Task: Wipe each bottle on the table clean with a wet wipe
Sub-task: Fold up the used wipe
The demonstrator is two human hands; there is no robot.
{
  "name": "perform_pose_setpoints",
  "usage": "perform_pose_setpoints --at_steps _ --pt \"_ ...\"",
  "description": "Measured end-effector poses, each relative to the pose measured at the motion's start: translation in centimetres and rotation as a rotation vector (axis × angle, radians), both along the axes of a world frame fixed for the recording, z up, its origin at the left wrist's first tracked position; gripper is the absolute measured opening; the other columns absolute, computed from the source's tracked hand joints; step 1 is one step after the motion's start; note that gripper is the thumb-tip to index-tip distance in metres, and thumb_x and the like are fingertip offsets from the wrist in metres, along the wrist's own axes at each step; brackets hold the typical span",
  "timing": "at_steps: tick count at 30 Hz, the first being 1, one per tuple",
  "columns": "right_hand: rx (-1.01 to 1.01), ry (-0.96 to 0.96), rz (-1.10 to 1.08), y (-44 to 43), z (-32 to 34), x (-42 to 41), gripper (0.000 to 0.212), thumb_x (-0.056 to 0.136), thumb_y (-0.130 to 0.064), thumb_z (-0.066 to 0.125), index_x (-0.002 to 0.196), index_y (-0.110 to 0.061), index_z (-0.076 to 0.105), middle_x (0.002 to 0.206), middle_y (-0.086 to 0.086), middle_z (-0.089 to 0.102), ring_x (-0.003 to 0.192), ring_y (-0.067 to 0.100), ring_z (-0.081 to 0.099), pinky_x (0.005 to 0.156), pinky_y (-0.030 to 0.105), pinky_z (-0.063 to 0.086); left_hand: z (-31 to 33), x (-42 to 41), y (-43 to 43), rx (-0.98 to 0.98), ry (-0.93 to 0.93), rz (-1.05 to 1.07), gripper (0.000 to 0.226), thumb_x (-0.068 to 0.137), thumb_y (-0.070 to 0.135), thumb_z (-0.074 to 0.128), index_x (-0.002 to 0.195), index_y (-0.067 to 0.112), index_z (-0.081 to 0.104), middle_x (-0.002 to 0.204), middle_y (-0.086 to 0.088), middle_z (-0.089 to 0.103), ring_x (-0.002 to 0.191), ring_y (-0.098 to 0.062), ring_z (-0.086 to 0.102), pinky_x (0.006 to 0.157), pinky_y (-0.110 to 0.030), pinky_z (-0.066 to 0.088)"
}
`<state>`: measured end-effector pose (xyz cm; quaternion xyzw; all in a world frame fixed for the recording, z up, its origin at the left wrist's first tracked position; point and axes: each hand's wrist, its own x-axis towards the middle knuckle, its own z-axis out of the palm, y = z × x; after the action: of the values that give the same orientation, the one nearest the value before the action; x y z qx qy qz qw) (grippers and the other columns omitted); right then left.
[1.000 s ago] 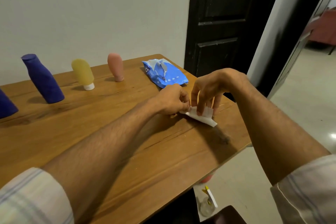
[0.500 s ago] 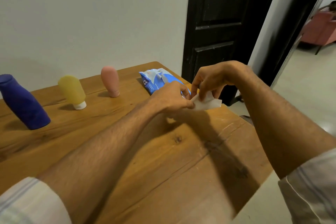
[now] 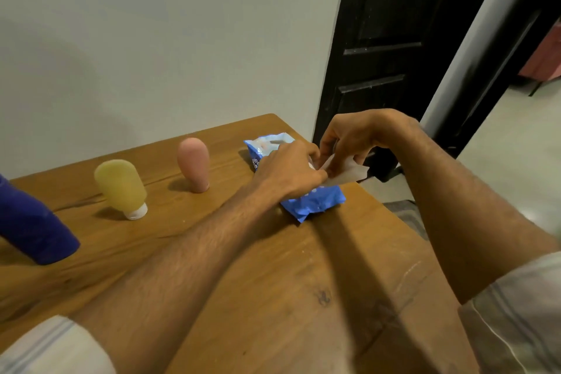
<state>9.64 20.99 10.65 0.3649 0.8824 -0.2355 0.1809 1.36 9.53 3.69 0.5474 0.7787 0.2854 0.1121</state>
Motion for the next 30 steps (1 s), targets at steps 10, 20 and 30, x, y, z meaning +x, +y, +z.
perform_pose_setpoints --at_steps 10,20,30 --pt "-0.016 0.117 -0.037 3.3 6.0 -1.1 0.022 0.077 -0.018 0.077 0.09 -0.02 0.059 0.096 0.008 0.066 0.077 0.023 0.069 0.049 0.02 0.051 6.4 -1.7 2.2 -0.086 -0.009 -0.018 0.028 0.079 0.027 0.071 0.1 0.029 0.051 0.088 0.007 0.055 0.072 -0.011 0.051 0.051 -0.026 0.03" --pt "-0.139 0.252 -0.102 7.0 7.1 1.3 0.015 0.081 -0.012 0.072 0.093 -0.011 0.062 0.09 0.01 0.069 0.063 0.018 0.072 0.049 0.02 0.052 8.5 -0.7 6.7 -0.064 0.059 0.033 0.015 0.084 0.032 0.071 0.098 0.029 0.065 0.082 0.008 0.054 0.08 -0.016 0.055 0.065 -0.029 0.042" --pt "-0.034 0.377 -0.301 11.5 0.9 7.8 0.011 0.08 -0.011 0.072 0.089 -0.012 0.065 0.093 0.004 0.065 0.086 0.016 0.063 0.067 0.024 0.048 4.2 4.7 14.1 -0.152 -0.1 -0.026 0.031 0.083 0.022 0.072 0.112 0.028 0.066 0.102 -0.002 0.067 0.09 -0.022 0.063 0.078 -0.04 0.055"
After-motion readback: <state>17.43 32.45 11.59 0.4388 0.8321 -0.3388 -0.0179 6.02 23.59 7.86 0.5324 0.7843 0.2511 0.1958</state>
